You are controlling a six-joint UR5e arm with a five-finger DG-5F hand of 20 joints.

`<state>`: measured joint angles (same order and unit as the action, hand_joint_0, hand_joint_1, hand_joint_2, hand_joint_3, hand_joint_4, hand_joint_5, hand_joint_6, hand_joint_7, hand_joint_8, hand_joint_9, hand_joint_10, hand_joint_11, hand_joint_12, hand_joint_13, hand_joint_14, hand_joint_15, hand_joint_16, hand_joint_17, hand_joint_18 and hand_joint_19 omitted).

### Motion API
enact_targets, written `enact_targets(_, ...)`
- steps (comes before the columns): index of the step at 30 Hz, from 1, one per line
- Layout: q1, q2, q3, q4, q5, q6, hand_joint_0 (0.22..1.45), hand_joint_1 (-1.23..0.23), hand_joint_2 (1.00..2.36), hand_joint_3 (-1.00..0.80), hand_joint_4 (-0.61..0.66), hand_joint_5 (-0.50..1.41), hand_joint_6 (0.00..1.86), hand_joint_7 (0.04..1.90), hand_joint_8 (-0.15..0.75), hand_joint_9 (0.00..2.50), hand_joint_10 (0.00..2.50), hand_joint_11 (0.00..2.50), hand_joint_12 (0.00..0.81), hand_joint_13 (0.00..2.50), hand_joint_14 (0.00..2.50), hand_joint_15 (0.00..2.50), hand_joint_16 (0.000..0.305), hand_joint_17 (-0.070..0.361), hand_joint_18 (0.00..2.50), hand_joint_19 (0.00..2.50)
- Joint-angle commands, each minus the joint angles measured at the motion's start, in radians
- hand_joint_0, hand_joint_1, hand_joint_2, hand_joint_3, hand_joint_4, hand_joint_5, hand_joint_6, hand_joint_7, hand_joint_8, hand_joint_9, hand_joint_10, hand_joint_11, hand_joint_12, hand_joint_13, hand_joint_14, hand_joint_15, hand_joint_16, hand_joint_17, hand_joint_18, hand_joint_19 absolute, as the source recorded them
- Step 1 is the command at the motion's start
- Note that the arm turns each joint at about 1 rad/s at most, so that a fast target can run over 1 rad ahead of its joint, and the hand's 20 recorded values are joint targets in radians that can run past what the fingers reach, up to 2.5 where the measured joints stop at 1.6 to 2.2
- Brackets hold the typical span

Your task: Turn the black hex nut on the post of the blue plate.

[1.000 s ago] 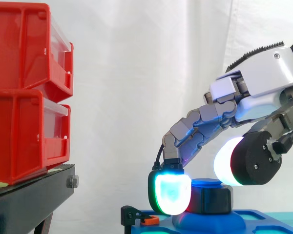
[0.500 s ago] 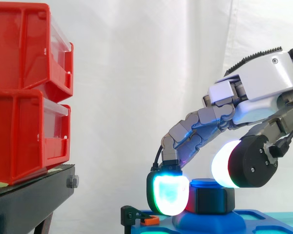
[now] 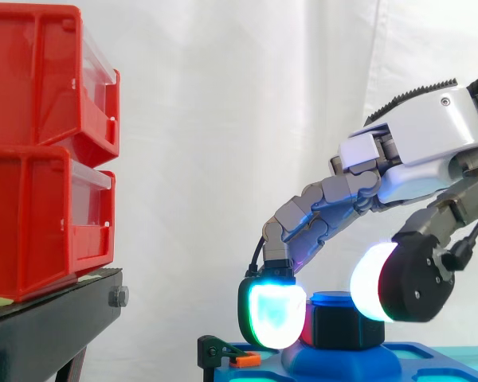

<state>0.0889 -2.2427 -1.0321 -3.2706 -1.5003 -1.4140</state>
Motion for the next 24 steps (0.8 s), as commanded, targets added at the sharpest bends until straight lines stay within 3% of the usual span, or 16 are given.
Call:
enact_targets(1, -0.003, 0.000, 0.000, 0.000, 0.000, -0.008, 0.46, -0.57, 1.00, -0.50, 0.15, -0.22, 0.50, 0.91, 0.242, 0.45, 0.00, 0.01, 0.354, 0.35, 0.00, 0.00, 0.050, 0.113, 0.12, 0.00)
enact_targets(14, -0.011, 0.000, 0.000, 0.000, -0.009, -0.017, 0.50, -0.73, 1.00, -0.50, 0.14, -0.23, 0.50, 0.92, 0.221, 0.41, 0.00, 0.00, 0.335, 0.34, 0.00, 0.00, 0.046, 0.104, 0.10, 0.00)
enact_targets(24, -0.011, 0.000, 0.000, 0.003, -0.009, -0.019, 0.53, -0.75, 1.00, -0.47, 0.12, -0.23, 0.50, 0.95, 0.211, 0.41, 0.00, 0.02, 0.325, 0.36, 0.00, 0.01, 0.043, 0.098, 0.13, 0.00)
